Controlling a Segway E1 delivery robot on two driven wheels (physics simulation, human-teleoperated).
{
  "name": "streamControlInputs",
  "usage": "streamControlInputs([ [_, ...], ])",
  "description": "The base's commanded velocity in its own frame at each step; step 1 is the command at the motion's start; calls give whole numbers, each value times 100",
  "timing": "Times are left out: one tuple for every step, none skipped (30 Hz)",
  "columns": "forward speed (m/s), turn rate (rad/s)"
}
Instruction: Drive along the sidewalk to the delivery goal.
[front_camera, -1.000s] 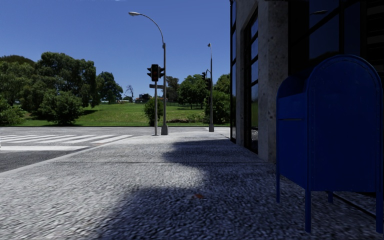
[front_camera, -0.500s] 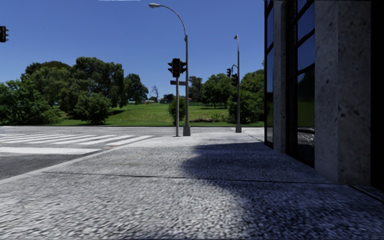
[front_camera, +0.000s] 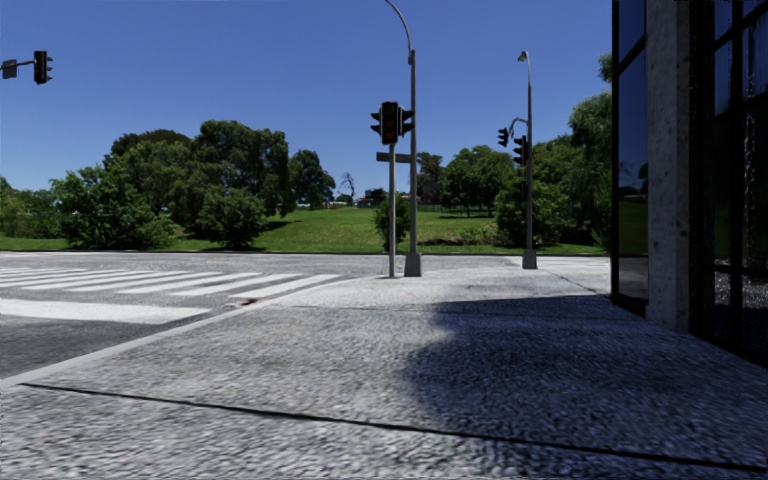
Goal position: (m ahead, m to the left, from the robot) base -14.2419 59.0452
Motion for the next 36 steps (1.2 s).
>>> streamControlInputs([
  [200, 0],
  [200, 0],
  [200, 0],
  [200, 0],
  [200, 0],
  [200, 0],
  [200, 0],
  [200, 0],
  [200, 0],
  [200, 0],
  [200, 0],
  [200, 0],
  [200, 0],
  [200, 0],
  [200, 0],
  [200, 0],
  [200, 0],
  [200, 0],
  [200, 0],
  [200, 0],
  [200, 0],
  [200, 0],
  [200, 0],
  [200, 0],
  [200, 0],
  [200, 0],
  [200, 0],
  [200, 0],
  [200, 0],
  [200, 0],
  [200, 0],
  [200, 0],
  [200, 0],
  [200, 0],
  [200, 0],
  [200, 0],
])
